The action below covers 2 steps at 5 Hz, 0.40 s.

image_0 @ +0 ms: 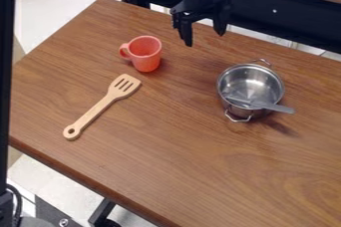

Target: MOVE THE SILVER POT FRO LEFT SIDE OF THE TABLE AND PUT IT CLOSE TO SPATULA

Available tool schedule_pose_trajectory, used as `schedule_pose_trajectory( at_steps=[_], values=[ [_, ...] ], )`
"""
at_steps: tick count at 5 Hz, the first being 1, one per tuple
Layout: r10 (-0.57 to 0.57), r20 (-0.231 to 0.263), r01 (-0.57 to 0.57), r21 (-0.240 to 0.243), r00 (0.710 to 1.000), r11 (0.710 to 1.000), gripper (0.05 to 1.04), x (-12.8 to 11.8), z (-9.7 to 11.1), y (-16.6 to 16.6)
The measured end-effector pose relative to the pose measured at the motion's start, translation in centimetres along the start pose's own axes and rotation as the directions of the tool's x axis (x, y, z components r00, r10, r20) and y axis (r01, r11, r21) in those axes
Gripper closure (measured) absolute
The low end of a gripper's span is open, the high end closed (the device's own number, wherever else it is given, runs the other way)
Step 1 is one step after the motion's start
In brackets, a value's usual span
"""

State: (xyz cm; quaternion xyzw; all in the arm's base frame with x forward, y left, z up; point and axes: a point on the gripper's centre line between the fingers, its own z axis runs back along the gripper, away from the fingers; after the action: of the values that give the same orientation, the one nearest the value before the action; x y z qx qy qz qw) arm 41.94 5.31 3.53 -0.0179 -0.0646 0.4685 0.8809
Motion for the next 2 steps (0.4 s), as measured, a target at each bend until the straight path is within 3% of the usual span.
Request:
schedule_pose_trajectory(
  at_steps=[1, 2],
  values=[
    [-0.001, -0.037, 0.002, 0.041, 0.999, 0.999, 0.084, -0.7, -2.1, 0.7],
    [-0.114, -0.040, 0.115, 0.033, 0.993, 0.993, 0.084, -1.9, -3.1, 0.7]
  ],
)
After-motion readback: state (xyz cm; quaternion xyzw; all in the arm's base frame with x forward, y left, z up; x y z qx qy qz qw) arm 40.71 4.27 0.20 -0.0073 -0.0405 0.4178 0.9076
